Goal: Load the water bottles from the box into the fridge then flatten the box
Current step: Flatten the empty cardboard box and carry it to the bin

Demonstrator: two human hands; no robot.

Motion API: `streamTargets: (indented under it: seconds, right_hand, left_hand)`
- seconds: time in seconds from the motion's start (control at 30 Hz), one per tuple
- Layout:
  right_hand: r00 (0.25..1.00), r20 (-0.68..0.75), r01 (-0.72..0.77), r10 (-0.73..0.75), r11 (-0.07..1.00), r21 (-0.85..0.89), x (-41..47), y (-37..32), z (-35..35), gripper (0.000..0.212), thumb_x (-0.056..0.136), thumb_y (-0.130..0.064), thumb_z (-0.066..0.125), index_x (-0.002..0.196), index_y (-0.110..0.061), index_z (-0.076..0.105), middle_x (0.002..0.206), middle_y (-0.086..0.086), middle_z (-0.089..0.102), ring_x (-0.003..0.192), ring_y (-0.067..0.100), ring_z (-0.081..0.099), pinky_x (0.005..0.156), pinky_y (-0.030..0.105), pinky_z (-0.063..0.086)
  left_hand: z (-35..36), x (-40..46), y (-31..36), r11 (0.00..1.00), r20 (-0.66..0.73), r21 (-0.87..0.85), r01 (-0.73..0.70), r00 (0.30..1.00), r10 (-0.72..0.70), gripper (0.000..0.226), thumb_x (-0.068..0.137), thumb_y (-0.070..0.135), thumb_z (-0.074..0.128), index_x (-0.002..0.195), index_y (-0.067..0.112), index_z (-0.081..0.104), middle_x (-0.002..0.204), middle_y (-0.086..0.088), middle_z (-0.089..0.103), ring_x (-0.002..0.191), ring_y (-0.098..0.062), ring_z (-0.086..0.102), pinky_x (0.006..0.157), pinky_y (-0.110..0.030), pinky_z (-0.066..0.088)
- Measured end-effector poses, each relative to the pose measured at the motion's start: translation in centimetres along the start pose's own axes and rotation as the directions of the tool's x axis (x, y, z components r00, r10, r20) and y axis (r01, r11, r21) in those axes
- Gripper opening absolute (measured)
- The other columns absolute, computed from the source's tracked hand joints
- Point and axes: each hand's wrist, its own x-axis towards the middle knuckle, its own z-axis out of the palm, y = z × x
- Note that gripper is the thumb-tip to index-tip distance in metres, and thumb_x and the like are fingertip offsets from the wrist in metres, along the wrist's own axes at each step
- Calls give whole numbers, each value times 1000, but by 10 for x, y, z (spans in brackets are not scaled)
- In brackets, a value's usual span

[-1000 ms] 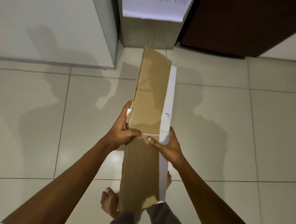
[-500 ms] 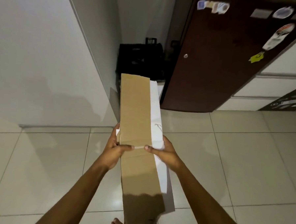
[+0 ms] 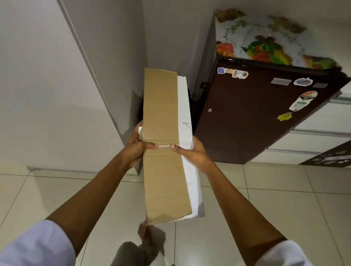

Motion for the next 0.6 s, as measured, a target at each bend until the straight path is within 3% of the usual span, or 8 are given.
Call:
streamTargets:
  seconds: [0.07,0.2,0.33,0.37,0.43,0.5,0.6]
  right_hand:
    - [1000,-8,-4,4,1000,-29,28,-8,-4,60,64,-40,91,113,-33,57,113,-15,67,109,4,63,97,26,49]
    - [987,-157,-52,24,984,-173,85,-16,-2,100,58,-63,84,140,-25,43,136,-9,54,126,11,50,107,36,44]
    - [983,-162,6,-89,891,-454,125,-29,-3,113,62,-73,75,151,-25,26,154,-5,29,141,16,26,114,36,31]
    - [979,-114,79,-166,837,-541,128,-34,-5,115,61,-75,74,152,-26,22,157,-7,23,143,15,20,114,34,26]
    - [960,111,265,-256,707,-656,136,-41,-10,118,62,-75,73,154,-28,17,160,-8,14,146,14,12,116,34,17]
    - [909,364,411,-202,577,-705,144,-42,-9,122,63,-72,74,156,-30,7,164,-6,2,149,13,1,119,36,5]
    - [853,506,504,-124,447,-739,170,-30,-9,126,67,-68,74,150,-38,-17,163,-6,-17,148,13,-18,118,41,-14]
  left_hand:
    - [-2,33,5,1000,-11,-17,16,1000,-16,96,67,-15,72,142,33,36,125,-6,59,115,-25,58,91,-47,54]
    - [-10,105,11,1000,-18,1,25,1000,-25,93,70,-17,69,142,30,35,122,-4,60,115,-22,58,90,-45,54]
    - [-21,177,19,993,-52,-72,91,994,-95,96,62,-13,73,141,30,37,122,-7,63,114,-23,60,88,-44,54]
    - [-23,195,22,991,-65,-85,100,992,-106,96,62,-14,73,141,29,38,123,-8,63,114,-24,60,84,-41,56]
    - [-25,229,29,989,-110,-100,110,987,-121,95,65,-20,68,141,28,38,123,-8,63,112,-24,61,73,-35,57]
    - [-28,263,31,985,-147,-114,132,978,-148,95,65,-22,65,141,27,38,120,-7,63,110,-25,61,69,-35,57]
    - [-33,308,29,982,-163,-79,174,969,-185,94,64,-21,67,140,26,40,116,-6,64,109,-27,61,72,-38,56]
